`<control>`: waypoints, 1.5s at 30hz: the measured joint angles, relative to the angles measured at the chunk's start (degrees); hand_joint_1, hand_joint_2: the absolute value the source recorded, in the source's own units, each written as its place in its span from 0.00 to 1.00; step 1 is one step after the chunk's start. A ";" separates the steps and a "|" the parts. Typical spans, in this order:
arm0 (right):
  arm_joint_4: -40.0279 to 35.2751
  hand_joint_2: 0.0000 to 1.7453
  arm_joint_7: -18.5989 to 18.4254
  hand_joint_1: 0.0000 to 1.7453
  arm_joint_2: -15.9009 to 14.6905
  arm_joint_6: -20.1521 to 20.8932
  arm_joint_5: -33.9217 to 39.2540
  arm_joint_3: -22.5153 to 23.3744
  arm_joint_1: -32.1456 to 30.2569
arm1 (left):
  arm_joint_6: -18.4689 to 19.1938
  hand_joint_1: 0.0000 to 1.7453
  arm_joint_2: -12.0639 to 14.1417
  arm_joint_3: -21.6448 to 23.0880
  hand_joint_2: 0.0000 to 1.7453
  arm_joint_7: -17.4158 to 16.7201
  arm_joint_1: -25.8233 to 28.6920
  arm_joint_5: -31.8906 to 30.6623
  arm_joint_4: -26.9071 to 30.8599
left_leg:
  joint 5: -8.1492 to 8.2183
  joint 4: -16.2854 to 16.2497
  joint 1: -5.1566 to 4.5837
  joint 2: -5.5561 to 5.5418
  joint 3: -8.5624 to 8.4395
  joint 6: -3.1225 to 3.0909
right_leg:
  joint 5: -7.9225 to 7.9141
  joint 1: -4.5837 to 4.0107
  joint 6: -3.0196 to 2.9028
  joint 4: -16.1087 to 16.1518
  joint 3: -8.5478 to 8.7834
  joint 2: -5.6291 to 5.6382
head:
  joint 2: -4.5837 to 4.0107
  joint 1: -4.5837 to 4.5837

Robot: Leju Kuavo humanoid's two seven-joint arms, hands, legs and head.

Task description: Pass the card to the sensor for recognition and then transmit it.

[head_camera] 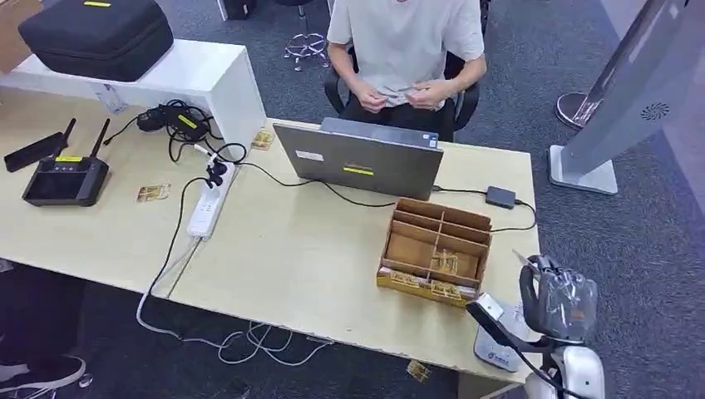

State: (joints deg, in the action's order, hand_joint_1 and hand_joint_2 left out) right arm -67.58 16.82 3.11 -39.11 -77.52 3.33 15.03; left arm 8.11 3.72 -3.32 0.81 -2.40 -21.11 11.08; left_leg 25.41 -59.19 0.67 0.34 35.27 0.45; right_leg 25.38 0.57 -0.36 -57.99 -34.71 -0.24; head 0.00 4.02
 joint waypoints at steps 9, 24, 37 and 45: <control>8.19 1.00 -13.60 1.00 -1.18 8.40 -6.88 -9.09 24.87 | 1.83 0.00 -0.28 0.09 1.00 -0.13 -1.73 -3.34 0.00 | -0.36 0.00 0.05 -0.04 0.09 0.05 | -0.23 0.00 0.00 -0.01 -0.11 0.00 | 0.00 -0.02; 31.73 1.00 -25.21 1.00 0.00 10.10 -11.43 -12.96 44.25 | 3.04 0.00 -1.40 0.98 1.00 -0.87 -4.02 -5.09 0.00 | -0.45 -0.02 0.04 -0.21 0.19 0.06 | -0.26 0.00 -0.02 -0.01 -0.15 -0.13 | 0.00 -0.04; 38.03 1.00 -21.67 0.00 0.04 7.13 -10.38 -12.96 44.68 | 3.43 0.00 -1.90 1.92 1.00 -0.44 -4.03 -6.60 0.00 | -0.44 -0.02 0.04 -0.21 0.23 0.05 | -0.25 0.00 -0.02 -0.01 -0.23 -0.12 | 0.00 -0.02; 34.52 1.00 -13.50 0.00 0.44 3.00 -6.78 -12.96 40.32 | 2.28 0.00 -1.88 1.90 1.00 -0.81 -3.84 -6.10 0.00 | -0.44 -0.02 0.05 -0.21 0.23 0.05 | -0.25 0.00 -0.02 -0.01 -0.22 -0.14 | 0.00 -0.04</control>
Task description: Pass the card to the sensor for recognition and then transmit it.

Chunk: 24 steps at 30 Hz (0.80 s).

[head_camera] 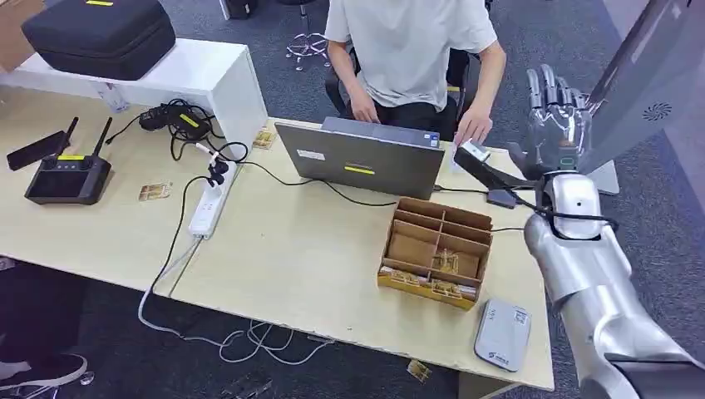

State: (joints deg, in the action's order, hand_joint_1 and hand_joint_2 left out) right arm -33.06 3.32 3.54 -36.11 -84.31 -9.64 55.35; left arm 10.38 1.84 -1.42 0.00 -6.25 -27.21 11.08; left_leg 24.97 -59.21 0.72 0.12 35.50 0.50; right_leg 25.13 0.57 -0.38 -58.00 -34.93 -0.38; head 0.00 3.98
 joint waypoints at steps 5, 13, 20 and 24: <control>-10.42 1.00 5.06 0.00 -0.13 -0.50 4.09 -0.46 -8.59 | -0.81 0.00 0.00 -0.26 1.00 0.44 1.05 0.86 0.00 | 0.10 0.00 0.00 0.03 -0.01 -0.01 | 0.05 0.00 0.03 0.02 -0.02 0.03 | 0.00 0.02; -23.49 1.00 8.22 0.00 -2.42 -0.37 8.04 -1.05 -18.68 | -1.45 0.00 0.00 -0.85 1.00 0.55 2.19 1.99 0.00 | 0.16 0.00 0.00 -0.07 0.03 -0.06 | 0.12 -0.01 0.10 0.06 -0.01 -0.09 | 0.00 0.02; -41.76 1.00 11.79 0.00 -7.74 -0.75 11.55 -1.11 -37.55 | -1.79 0.00 0.07 -3.06 1.00 0.04 3.79 3.48 0.00 | 0.46 0.00 -0.05 -0.10 0.06 -0.10 | 0.25 0.00 0.18 0.08 -0.01 -0.09 | 0.00 0.02; -49.20 1.00 12.49 0.00 -9.64 -0.75 11.35 -1.11 -45.11 | -1.82 0.00 0.09 -4.04 1.00 -0.02 3.95 3.76 0.00 | 0.54 0.00 -0.04 -0.06 0.05 -0.13 | 0.33 0.00 0.17 0.08 -0.02 -0.07 | 0.00 0.02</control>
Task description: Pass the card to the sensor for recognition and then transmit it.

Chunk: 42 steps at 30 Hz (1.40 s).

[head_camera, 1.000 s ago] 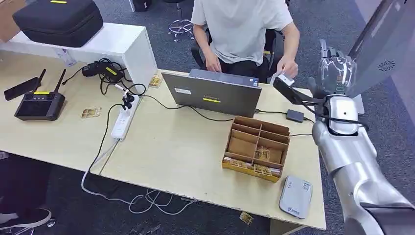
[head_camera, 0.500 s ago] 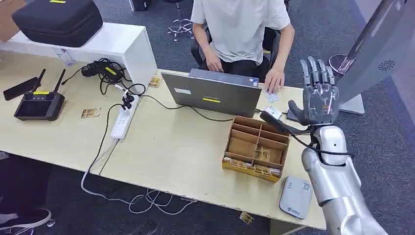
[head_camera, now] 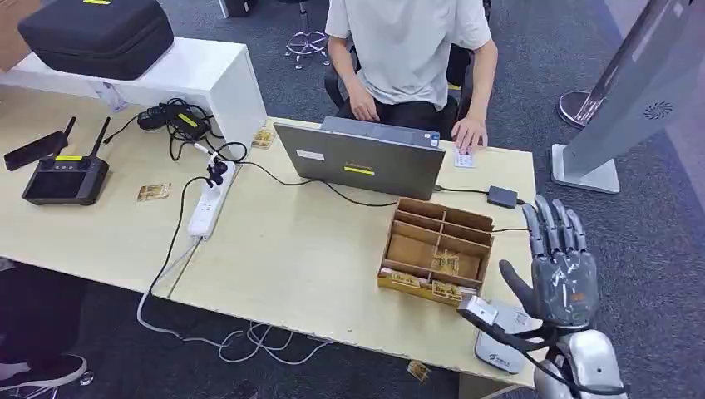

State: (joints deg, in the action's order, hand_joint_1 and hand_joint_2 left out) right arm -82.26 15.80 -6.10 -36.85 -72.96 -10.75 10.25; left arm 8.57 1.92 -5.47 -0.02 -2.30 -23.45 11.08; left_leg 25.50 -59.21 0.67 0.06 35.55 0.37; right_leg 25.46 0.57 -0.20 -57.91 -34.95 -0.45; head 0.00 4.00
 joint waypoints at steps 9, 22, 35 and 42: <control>-6.19 1.00 0.24 0.00 -1.42 0.02 -0.52 0.04 -5.88 | -0.22 0.00 0.11 -1.20 1.00 0.00 0.08 0.35 0.00 | -0.02 0.00 0.01 0.03 -0.03 0.01 | 0.00 0.00 0.00 0.00 0.02 0.02 | 0.00 0.00; -5.99 1.00 1.27 0.00 -1.36 0.59 -1.20 -1.09 -7.79 | -0.33 0.00 0.33 -1.90 1.00 0.22 0.05 -0.07 0.00 | -0.01 0.00 0.00 0.02 0.00 0.01 | 0.01 0.00 0.00 0.00 0.02 0.02 | 0.00 0.00; 1.19 1.00 1.57 0.00 0.13 0.87 -2.05 -5.07 -5.36 | -0.26 0.00 0.57 -2.16 1.00 0.61 -0.04 -0.74 0.00 | -0.02 0.00 0.01 0.01 0.00 0.01 | 0.00 0.00 -0.01 -0.01 0.02 0.02 | 0.00 0.00; 6.62 1.00 1.35 0.00 1.07 1.20 -2.64 -7.70 -3.38 | -0.15 0.00 0.57 -2.16 1.00 0.70 -0.07 -1.40 0.00 | -0.02 0.00 0.01 0.01 0.00 0.01 | 0.00 0.00 -0.01 -0.01 0.02 0.01 | 0.00 0.00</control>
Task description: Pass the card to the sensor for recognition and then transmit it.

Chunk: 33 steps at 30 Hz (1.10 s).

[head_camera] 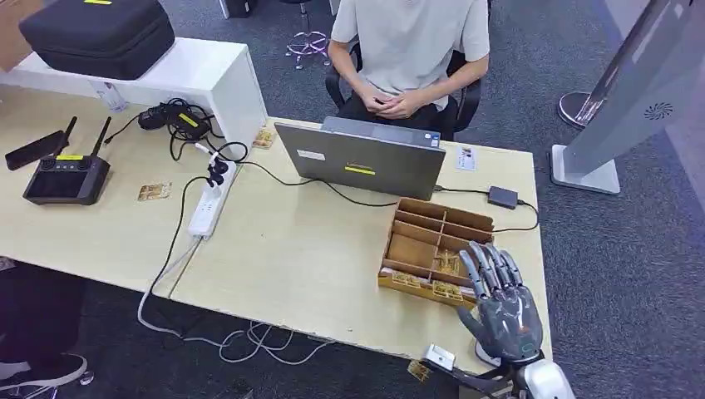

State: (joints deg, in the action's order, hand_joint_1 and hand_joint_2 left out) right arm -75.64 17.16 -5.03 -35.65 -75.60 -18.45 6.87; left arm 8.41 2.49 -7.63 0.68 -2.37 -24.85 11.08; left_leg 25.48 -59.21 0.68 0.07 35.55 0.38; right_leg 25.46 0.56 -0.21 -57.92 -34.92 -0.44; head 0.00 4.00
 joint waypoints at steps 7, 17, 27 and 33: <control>3.12 1.00 -0.31 0.00 0.48 -0.07 -0.37 -1.35 1.17 | 0.00 0.00 -0.02 0.00 1.00 0.13 0.00 -0.20 0.00 | 0.00 0.00 0.00 0.01 0.00 0.00 | 0.00 0.00 0.00 0.00 0.00 0.01 | 0.00 0.00; 5.72 1.00 -0.79 0.00 0.55 -0.02 -0.28 -2.03 1.43 | 0.00 0.00 0.00 -0.02 1.00 0.13 0.00 -0.33 0.00 | 0.00 0.00 0.00 0.00 0.00 0.00 | 0.00 0.00 0.00 0.00 -0.01 0.00 | 0.00 0.00; 8.11 1.00 -1.84 0.00 0.57 0.00 -0.07 -2.38 2.07 | 0.15 0.00 0.04 -0.02 1.00 0.57 0.01 -0.83 0.00 | 0.00 0.00 0.00 0.00 0.00 0.00 | 0.00 0.00 0.00 0.00 0.00 0.00 | 0.00 -0.02; 10.22 1.00 -3.12 0.00 0.63 -0.35 -0.20 -2.38 3.22 | 0.22 0.00 0.13 -0.02 1.00 0.66 0.00 -1.20 0.00 | 0.00 0.00 0.00 0.01 0.00 0.00 | 0.00 0.00 0.00 0.00 -0.01 0.01 | 0.00 0.00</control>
State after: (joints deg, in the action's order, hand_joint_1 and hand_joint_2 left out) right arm -65.42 14.04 -4.39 -36.00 -75.80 -20.83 10.09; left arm 8.63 2.62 -7.65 1.33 -2.37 -26.05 11.08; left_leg 25.48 -59.21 0.68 0.08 35.54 0.38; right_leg 25.46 0.56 -0.21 -57.92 -34.93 -0.42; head 0.00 4.00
